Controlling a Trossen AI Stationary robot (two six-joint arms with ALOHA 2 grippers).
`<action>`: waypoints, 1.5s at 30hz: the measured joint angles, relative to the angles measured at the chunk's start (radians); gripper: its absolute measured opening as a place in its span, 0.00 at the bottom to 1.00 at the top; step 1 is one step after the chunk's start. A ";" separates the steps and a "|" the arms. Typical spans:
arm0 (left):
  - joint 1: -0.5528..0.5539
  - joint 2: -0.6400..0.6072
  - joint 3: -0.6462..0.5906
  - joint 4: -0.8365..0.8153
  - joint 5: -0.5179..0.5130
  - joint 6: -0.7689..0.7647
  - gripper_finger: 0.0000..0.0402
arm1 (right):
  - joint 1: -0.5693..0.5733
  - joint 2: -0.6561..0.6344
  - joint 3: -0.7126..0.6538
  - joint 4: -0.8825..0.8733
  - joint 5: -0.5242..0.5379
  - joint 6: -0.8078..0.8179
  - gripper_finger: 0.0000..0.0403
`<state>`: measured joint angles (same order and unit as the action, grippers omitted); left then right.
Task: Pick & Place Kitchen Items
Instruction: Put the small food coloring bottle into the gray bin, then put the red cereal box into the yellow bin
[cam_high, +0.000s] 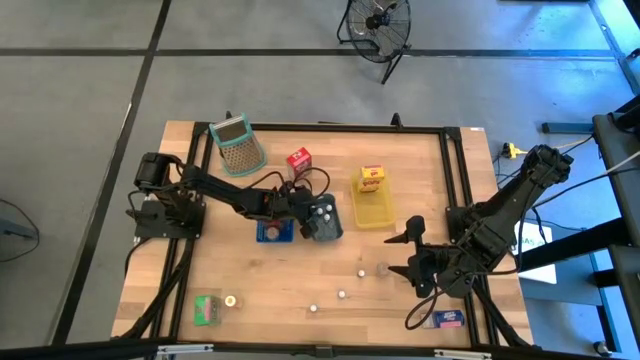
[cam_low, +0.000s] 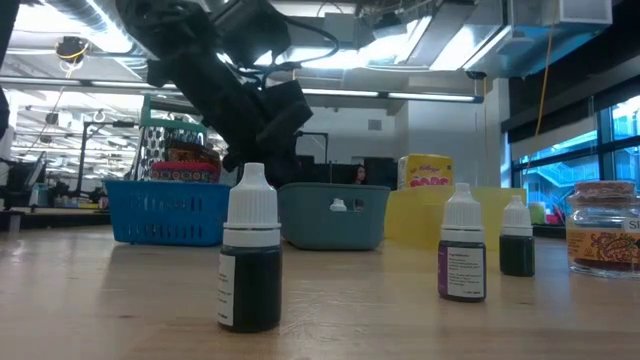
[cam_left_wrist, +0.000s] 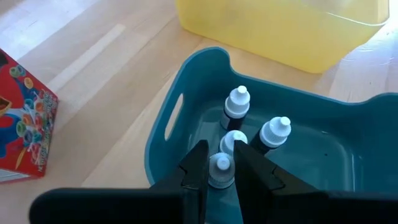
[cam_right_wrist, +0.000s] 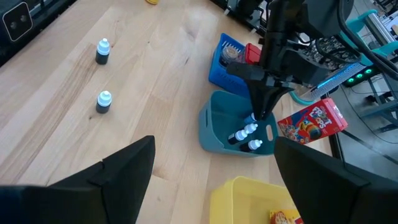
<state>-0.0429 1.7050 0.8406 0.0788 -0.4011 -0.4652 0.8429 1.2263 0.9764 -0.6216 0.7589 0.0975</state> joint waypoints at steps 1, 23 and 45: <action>0.002 0.000 0.000 0.000 0.000 0.002 0.12 | 0.000 0.000 0.000 0.000 0.000 0.000 0.82; 0.044 0.007 0.000 0.013 0.060 0.034 0.15 | 0.000 0.000 0.000 0.000 -0.002 0.000 0.82; 0.045 0.007 0.000 0.016 0.111 0.018 0.20 | 0.000 0.000 0.000 0.000 -0.002 0.003 0.83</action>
<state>0.0017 1.7119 0.8406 0.0952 -0.2897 -0.4477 0.8432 1.2263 0.9764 -0.6216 0.7567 0.1005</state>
